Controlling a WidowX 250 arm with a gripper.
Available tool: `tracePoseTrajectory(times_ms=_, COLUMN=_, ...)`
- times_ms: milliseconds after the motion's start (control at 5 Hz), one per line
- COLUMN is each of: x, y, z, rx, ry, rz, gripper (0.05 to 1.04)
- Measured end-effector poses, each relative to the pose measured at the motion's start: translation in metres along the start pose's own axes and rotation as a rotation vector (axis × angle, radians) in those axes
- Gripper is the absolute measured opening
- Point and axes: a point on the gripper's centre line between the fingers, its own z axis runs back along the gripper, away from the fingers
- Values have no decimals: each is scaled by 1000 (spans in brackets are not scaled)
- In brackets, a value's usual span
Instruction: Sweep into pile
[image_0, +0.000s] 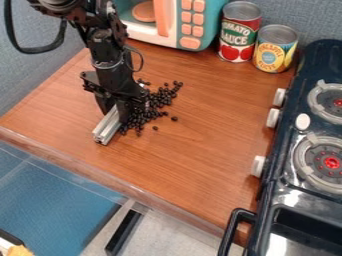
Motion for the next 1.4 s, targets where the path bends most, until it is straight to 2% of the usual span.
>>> tracePoseTrajectory(times_ms=400, x=-3, y=-38, z=2, rx=-52, ry=-3, rz=10, gripper=368)
tracePoseTrajectory(times_ms=600, x=-2, y=-47, z=2, rx=-65, ry=-1, rz=13, gripper=368)
tracePoseTrajectory(times_ms=800, x=-3, y=-70, z=3, rx=-83, ry=0, rz=-18, gripper=368)
tracePoseTrajectory(times_ms=1000, x=-4, y=-77, z=8, rx=-81, ry=-8, rz=-23, gripper=368)
tracePoseTrajectory(times_ms=1200, x=1, y=-70, z=24, rx=-84, ry=-40, rz=-15, gripper=368)
tracePoseTrajectory(times_ms=1400, x=15, y=-46, z=52, rx=-81, ry=-96, rz=35, gripper=368)
